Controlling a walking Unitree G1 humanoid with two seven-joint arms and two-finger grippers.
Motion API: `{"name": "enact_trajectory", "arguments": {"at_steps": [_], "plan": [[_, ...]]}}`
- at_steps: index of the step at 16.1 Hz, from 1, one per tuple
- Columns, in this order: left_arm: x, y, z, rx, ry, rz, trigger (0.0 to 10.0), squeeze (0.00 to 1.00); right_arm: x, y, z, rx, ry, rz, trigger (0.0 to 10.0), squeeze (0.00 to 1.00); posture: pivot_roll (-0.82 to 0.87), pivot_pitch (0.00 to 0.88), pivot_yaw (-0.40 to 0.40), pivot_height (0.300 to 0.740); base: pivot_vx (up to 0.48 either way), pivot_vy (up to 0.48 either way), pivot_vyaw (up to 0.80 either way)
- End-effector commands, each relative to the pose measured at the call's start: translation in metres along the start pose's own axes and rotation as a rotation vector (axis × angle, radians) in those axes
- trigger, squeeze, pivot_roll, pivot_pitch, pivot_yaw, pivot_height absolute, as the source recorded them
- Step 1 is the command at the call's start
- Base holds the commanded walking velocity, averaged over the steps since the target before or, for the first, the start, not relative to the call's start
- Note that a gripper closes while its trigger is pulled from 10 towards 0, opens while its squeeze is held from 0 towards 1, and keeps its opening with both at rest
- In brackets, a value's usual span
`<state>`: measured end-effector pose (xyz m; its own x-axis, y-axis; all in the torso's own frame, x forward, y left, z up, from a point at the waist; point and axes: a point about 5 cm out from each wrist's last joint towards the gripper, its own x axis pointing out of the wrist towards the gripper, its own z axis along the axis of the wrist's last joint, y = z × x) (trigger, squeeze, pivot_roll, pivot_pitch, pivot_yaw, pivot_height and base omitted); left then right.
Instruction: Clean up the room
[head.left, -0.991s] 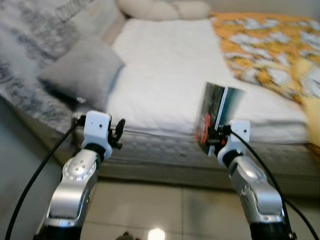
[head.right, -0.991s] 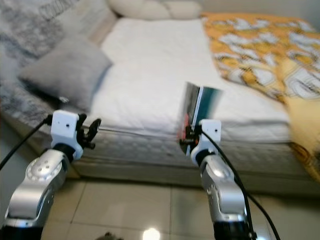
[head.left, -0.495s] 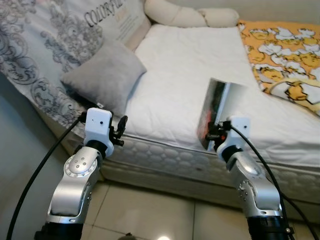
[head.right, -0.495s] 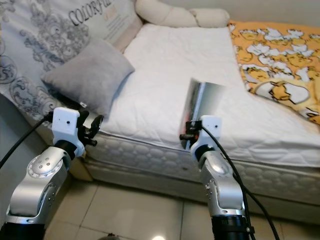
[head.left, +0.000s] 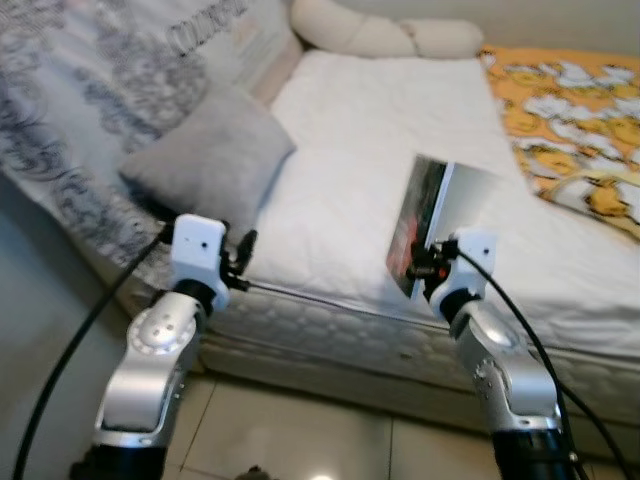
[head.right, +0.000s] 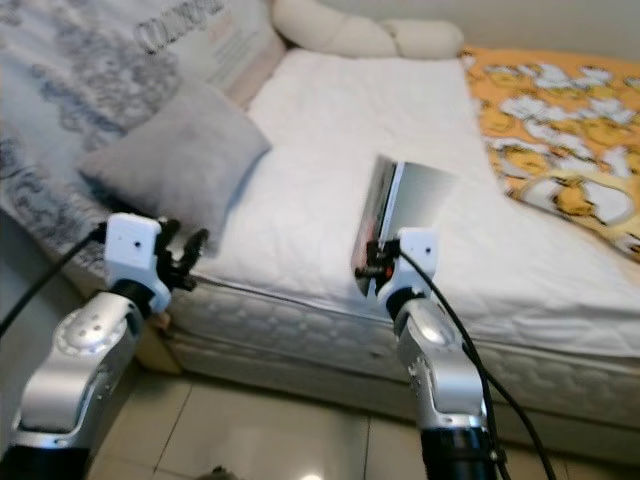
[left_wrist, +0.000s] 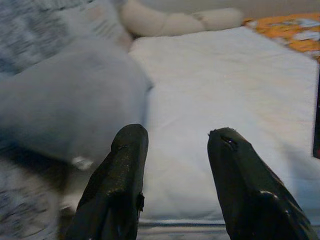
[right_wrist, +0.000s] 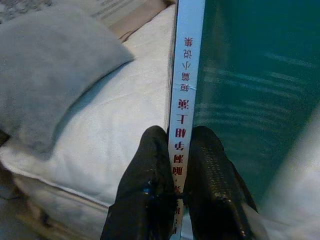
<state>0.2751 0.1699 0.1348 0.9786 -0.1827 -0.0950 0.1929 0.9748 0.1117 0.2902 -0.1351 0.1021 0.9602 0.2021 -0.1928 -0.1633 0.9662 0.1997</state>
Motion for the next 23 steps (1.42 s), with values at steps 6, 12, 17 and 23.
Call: {"name": "enact_trajectory", "arguments": {"at_steps": [6, 12, 17, 23], "plan": [[0.003, -0.001, 0.002, -0.003, -0.005, -0.001, 10.0, 0.29, 0.007, 0.009, 0.012, -0.024, -0.045, 0.052, 10.0, 0.0, -0.01, 0.0, 0.001, 0.74, 0.322, 0.0, 0.0], [0.0, 0.0, 0.001, -0.004, -0.007, 0.0, 10.0, 0.29, 0.005, 0.015, 0.011, -0.051, -0.043, 0.093, 10.0, 0.0, -0.01, 0.0, -0.003, 0.74, 0.326, 0.0, 0.0], [0.002, 0.0, 0.001, -0.003, -0.013, 0.001, 10.0, 0.29, 0.006, 0.019, 0.009, -0.056, -0.039, 0.118, 10.0, 0.0, 0.0, 0.0, -0.011, 0.74, 0.329, 0.0, 0.26], [0.004, 0.001, 0.002, 0.008, -0.017, -0.009, 10.0, 0.29, 0.007, 0.018, 0.007, -0.034, -0.031, 0.117, 10.0, 0.0, -0.01, 0.0, -0.007, 0.74, 0.327, 0.0, 0.07]]}}
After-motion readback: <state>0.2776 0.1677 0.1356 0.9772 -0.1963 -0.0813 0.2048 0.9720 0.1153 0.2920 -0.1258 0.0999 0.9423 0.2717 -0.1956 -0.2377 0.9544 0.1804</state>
